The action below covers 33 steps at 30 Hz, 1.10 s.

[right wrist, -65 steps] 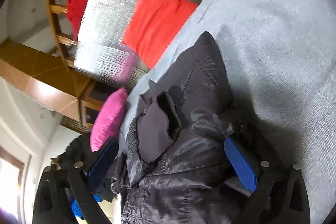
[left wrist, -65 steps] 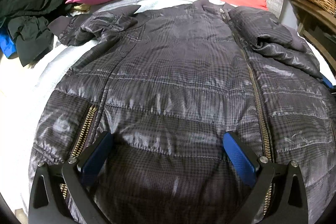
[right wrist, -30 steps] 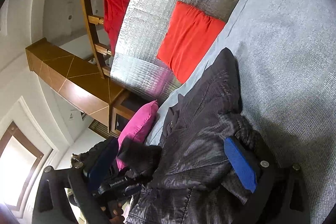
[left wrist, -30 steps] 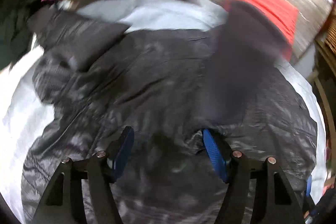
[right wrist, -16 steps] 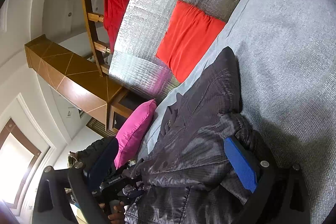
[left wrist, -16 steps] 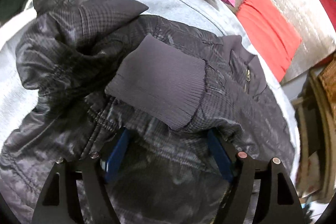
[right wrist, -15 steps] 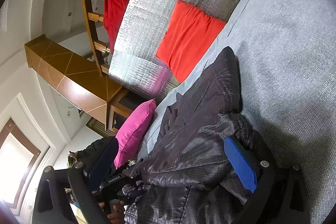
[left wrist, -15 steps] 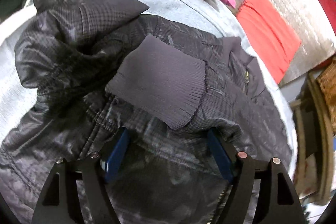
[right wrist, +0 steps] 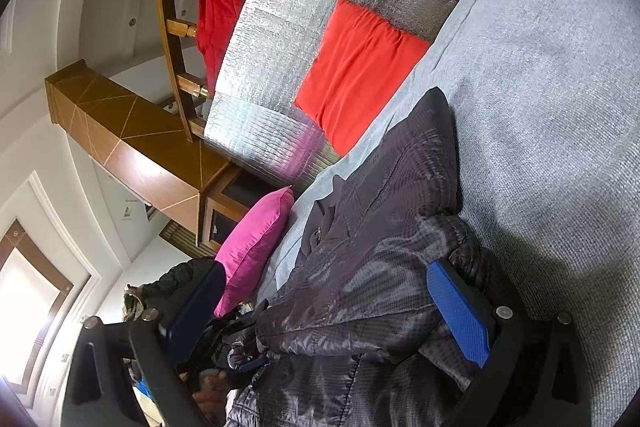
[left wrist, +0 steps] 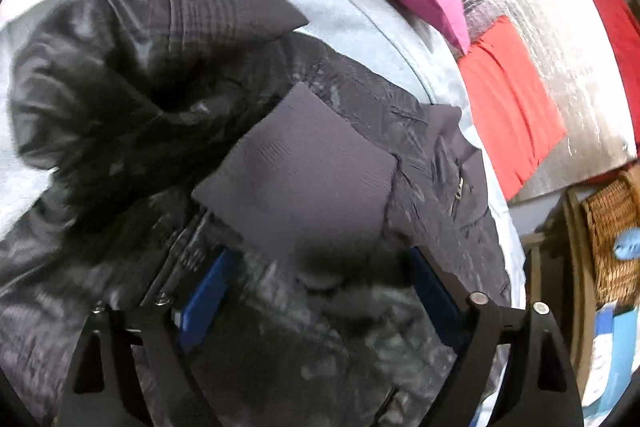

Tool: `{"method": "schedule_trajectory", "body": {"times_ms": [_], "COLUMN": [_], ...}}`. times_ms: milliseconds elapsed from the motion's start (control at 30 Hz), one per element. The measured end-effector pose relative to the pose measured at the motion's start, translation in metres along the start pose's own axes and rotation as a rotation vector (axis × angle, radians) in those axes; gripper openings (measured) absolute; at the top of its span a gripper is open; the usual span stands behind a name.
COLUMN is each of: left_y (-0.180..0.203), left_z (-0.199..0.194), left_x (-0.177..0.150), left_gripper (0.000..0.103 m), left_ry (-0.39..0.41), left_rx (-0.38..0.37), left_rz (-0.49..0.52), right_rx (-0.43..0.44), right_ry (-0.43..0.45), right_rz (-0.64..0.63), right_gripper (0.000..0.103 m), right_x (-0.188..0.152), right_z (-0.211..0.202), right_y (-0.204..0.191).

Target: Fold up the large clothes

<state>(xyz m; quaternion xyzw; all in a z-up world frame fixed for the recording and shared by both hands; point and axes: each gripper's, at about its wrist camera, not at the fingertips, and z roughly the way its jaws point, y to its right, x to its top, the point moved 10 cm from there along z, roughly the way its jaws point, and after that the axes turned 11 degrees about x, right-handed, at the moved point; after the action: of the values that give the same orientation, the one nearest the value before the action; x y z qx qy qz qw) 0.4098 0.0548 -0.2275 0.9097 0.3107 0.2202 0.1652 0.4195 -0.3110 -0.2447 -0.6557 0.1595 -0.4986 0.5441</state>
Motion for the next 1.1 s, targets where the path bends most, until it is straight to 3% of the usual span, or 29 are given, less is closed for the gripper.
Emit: {"method": "schedule_trajectory", "body": {"times_ms": [33,67,167,233,333,467,567,633,733,800,867,933,1033,1067,1100], "left_y": [0.004,0.005,0.014,0.01,-0.013,-0.012,-0.016,-0.018,-0.025,-0.025,-0.026,-0.028,-0.03,-0.031,-0.032], "left_z": [-0.001,-0.005,-0.047,-0.05,-0.017,-0.02,-0.024,-0.026,-0.026,-0.024,-0.025,-0.024,-0.027,-0.027,-0.027], "left_x": [0.0,-0.001,0.0,-0.007,-0.02,-0.026,-0.023,-0.022,-0.024,-0.026,-0.026,-0.027,-0.028,-0.028,-0.028], "left_gripper": [0.034,0.033,0.032,0.032,0.033,0.033,0.033,0.033,0.033,0.033,0.033,0.033,0.033,0.033,0.033], "left_ry": [-0.017,-0.02,0.178,0.242,0.191,0.271,0.262,0.266,0.28,0.29,0.295,0.299,0.312,0.314,0.315], "left_rx": [-0.028,-0.03,0.009,0.069,0.154,0.199,0.183,0.165,0.131,0.114,0.1,0.082,0.065,0.058,0.052], "left_rz": [0.01,0.026,0.154,0.217,0.225,0.304,0.292,0.279,0.265,0.258,0.253,0.243,0.237,0.234,0.229], "right_rx": [0.0,0.0,-0.002,-0.003,-0.014,-0.038,-0.035,-0.037,-0.164,-0.252,-0.372,-0.426,-0.468,-0.522,-0.563], "right_ry": [0.0,-0.002,-0.007,-0.009,-0.017,-0.042,-0.073,-0.054,-0.04,-0.099,-0.221,-0.298,-0.426,-0.47,-0.495], "right_rz": [0.0,-0.001,-0.005,-0.005,-0.01,0.008,0.087,0.051,-0.036,-0.02,-0.017,-0.038,-0.088,-0.107,-0.164], "right_gripper": [0.102,0.102,0.102,0.102,0.102,0.102,0.102,0.102,0.102,0.102,0.101,0.09,0.051,0.029,0.022], "right_x": [0.0,0.0,0.0,0.0,-0.001,0.0,0.009,0.027,0.069,0.084,0.087,0.085,0.075,0.072,0.074], "right_z": [0.0,0.0,0.002,0.002,0.003,0.006,0.001,-0.007,-0.007,0.009,0.034,0.055,0.092,0.101,0.11], "right_y": [0.0,0.0,0.0,0.0,0.001,0.001,-0.008,-0.023,-0.021,0.005,0.041,0.056,0.066,0.072,0.07]}}
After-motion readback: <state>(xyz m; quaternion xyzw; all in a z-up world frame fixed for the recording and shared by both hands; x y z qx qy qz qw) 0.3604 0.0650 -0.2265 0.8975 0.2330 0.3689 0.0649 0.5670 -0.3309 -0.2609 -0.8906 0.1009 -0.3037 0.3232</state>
